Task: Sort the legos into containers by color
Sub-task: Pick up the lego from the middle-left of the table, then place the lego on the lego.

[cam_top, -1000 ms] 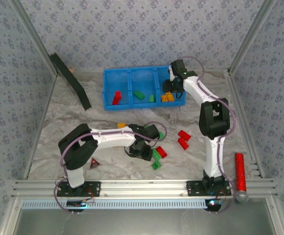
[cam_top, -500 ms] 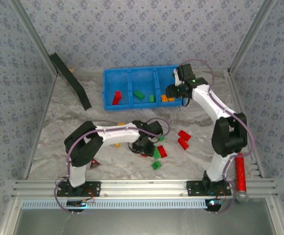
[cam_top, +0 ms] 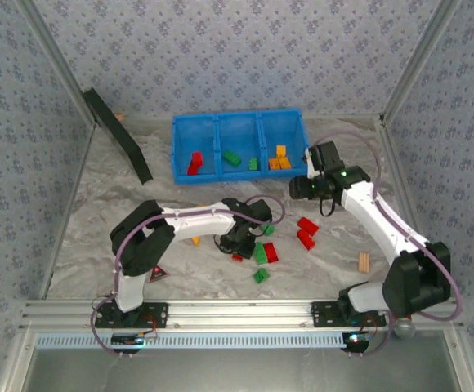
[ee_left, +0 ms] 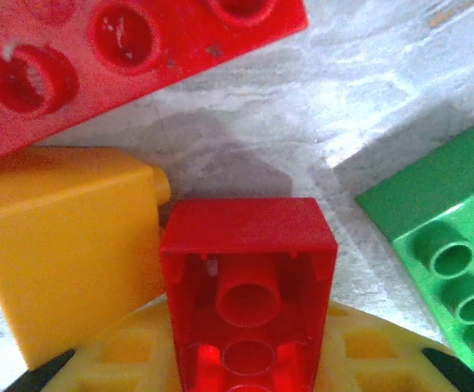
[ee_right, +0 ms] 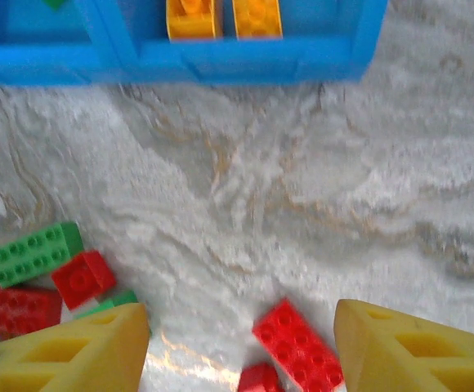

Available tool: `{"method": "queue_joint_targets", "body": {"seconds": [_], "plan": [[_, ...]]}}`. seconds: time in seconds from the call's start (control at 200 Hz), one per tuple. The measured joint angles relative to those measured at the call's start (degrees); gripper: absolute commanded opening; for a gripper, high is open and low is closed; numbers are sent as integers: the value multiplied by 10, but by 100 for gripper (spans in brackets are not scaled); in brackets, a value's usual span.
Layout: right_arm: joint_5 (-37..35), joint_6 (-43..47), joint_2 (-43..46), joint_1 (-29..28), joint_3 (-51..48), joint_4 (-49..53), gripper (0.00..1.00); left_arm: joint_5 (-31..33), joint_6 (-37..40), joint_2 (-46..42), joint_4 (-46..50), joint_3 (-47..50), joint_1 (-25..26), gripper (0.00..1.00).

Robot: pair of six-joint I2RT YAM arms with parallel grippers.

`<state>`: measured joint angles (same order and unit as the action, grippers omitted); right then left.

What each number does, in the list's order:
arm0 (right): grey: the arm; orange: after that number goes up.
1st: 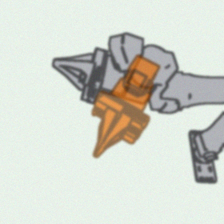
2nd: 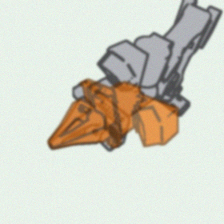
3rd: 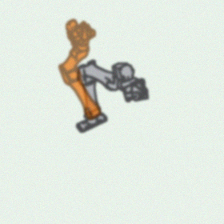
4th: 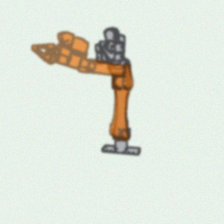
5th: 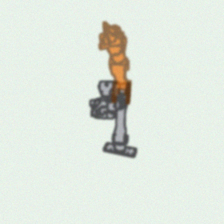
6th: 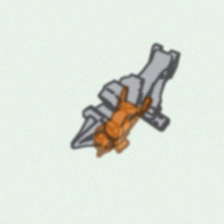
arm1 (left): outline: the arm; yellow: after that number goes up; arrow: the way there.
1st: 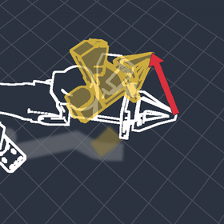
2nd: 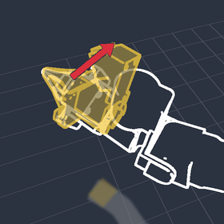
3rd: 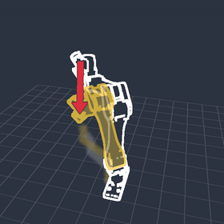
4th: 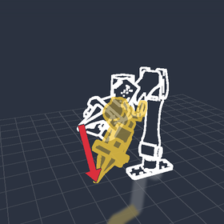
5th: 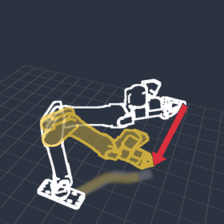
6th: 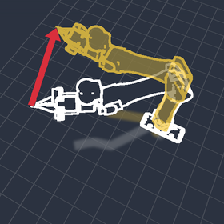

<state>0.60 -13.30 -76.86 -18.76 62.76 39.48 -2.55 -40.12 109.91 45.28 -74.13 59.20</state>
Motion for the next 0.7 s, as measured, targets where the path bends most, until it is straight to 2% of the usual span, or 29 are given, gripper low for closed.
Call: {"method": "queue_joint_targets", "body": {"seconds": [0.135,0.375,0.7], "plan": [[1,-13,29,0,-40,8,64,0,7,-20,13,0,-17,20],[14,-24,32,-14,-60,7,65,-7,29,-116,26,-6,-74,20],[18,-41,24,-54,-66,-9,65,3,91,-147,30,-81,-214,20]]}}
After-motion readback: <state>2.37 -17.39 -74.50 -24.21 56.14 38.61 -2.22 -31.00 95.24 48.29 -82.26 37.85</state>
